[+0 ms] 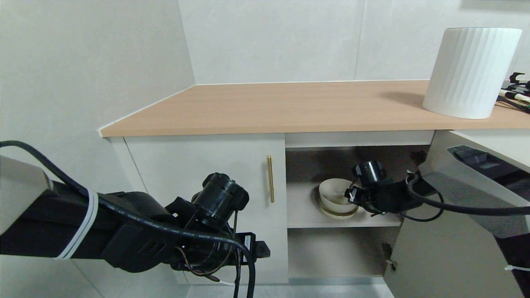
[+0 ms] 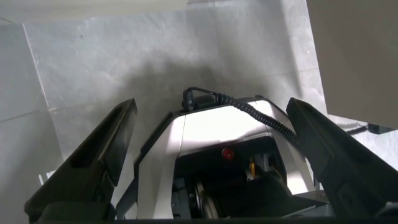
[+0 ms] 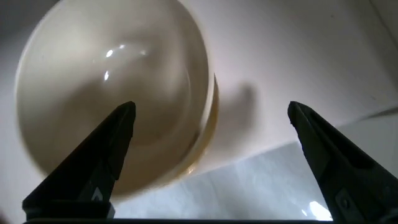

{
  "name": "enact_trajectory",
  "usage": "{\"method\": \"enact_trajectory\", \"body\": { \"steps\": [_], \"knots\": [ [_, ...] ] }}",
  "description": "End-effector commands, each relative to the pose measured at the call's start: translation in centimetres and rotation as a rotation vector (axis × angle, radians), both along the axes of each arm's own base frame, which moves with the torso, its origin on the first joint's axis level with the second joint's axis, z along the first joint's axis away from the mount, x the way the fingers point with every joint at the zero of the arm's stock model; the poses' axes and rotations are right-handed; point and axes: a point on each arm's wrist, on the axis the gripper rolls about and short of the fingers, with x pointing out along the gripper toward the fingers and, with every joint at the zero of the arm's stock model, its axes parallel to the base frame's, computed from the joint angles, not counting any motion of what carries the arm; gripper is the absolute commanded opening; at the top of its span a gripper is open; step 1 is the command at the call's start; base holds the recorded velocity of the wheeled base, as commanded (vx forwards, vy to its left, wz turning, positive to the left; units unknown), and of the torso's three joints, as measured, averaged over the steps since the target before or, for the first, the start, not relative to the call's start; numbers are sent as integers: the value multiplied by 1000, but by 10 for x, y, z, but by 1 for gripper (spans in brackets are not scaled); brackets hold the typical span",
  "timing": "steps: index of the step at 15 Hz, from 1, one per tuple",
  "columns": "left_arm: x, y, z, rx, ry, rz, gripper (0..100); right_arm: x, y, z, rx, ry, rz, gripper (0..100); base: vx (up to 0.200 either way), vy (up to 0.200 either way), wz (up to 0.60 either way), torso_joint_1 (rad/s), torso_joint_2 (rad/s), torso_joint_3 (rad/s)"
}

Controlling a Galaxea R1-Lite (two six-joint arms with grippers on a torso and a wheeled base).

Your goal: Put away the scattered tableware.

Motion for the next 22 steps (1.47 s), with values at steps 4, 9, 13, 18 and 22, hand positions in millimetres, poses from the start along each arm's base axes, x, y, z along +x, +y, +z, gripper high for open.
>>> {"method": "enact_trajectory", "body": {
  "steps": [4,9,13,18,22],
  "knots": [
    [-8,17,29,-53,-77,33,100,-73,5,77,39,17,146,100,0,0,0,0,0,0],
    [-63,61,88,-149,-289,-1,100,-187,-21,176,50,60,352,100,0,0,0,0,0,0],
    [-83,80,98,-151,-359,42,100,-237,-30,176,43,115,414,100,0,0,0,0,0,0],
    [-86,83,98,-131,-377,63,100,-277,-33,164,22,138,483,100,0,0,0,0,0,0],
    [-77,76,88,-63,-355,90,100,-276,-32,164,23,138,483,100,-50,0,0,1,2,-1]
  ]
}}
